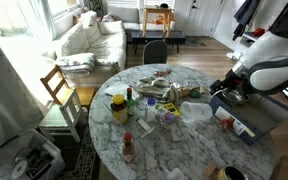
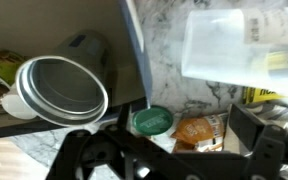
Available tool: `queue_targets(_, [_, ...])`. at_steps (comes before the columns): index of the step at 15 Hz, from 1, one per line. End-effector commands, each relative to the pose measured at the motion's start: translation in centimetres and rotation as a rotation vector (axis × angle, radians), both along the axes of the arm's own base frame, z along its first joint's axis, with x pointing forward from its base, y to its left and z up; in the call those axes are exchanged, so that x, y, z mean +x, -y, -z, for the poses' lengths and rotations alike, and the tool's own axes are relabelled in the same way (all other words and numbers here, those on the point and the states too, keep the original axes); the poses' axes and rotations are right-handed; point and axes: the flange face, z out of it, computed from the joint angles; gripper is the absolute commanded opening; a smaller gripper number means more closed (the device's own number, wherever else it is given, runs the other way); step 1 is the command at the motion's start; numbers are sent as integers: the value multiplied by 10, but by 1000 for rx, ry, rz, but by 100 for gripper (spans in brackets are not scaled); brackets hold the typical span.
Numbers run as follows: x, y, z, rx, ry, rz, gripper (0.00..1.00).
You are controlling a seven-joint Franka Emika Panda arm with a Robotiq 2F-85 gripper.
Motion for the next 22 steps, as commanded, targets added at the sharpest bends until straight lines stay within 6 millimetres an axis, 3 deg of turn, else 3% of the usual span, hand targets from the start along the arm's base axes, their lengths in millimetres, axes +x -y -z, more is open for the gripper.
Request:
queue_targets(1, [20, -46, -11, 3, -75, -136, 100])
queue_targets(3, [29, -73, -15, -7, -69, -204, 100])
queue_targets(4, [26, -66, -12, -7, -61, -157, 100])
queue_targets(6, [30, -78, -13, -10, -56, -170, 100])
queue_targets(9, [28, -69, -15, -20, -56, -154, 100])
queue_targets(15, [36, -137, -9, -33, -90, -241, 100])
queue_targets(18, [40, -159, 0, -102, -104, -203, 100])
queue_targets(22, [39, -174, 21, -186, -146, -152, 100])
